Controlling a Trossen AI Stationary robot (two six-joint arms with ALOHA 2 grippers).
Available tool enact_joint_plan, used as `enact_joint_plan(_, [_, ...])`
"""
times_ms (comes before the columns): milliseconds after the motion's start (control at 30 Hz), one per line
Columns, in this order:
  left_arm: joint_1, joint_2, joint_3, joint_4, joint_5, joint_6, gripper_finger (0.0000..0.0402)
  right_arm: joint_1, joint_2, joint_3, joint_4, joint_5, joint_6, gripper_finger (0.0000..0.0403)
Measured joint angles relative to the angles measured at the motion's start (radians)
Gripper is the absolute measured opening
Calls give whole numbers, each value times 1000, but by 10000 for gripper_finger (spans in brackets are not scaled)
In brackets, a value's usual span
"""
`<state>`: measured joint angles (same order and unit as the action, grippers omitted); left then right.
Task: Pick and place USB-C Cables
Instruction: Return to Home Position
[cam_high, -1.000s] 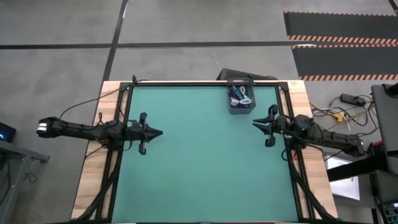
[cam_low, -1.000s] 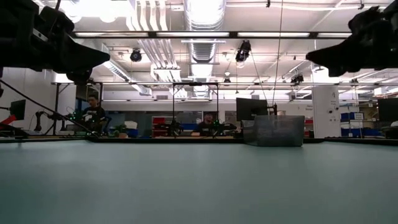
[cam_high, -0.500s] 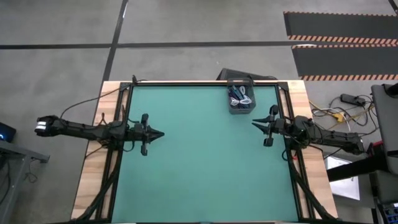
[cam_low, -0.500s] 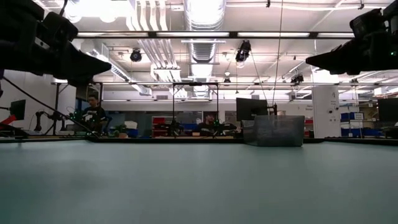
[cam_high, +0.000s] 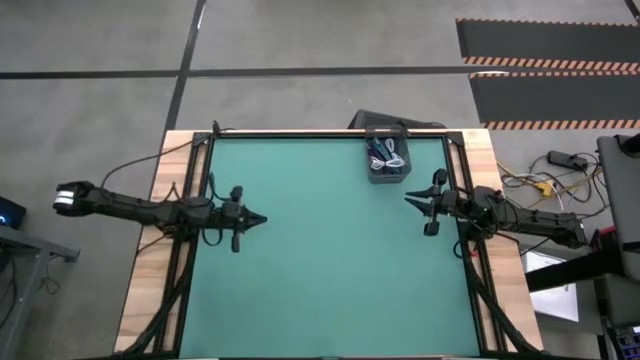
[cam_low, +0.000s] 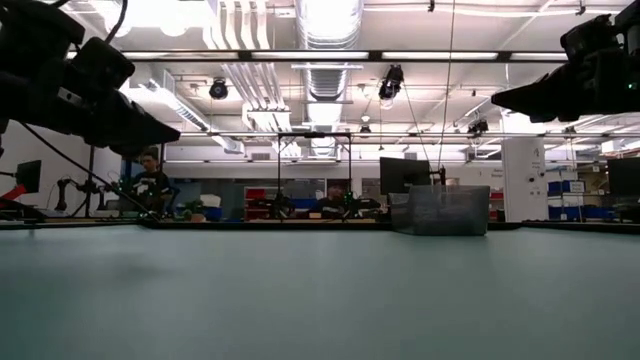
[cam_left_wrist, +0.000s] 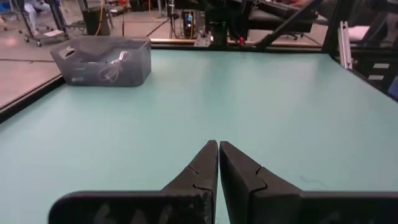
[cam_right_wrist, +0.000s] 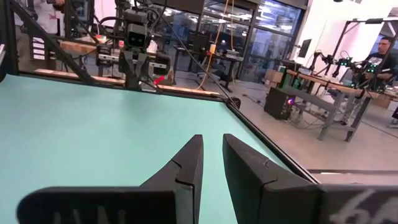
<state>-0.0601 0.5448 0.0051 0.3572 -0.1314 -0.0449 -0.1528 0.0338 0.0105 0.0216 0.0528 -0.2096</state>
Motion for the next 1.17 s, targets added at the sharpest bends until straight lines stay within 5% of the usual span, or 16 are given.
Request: enact_joint_plan(1167, [0, 319, -1, 0, 0, 0, 1, 0, 0, 0, -1, 1, -1, 52])
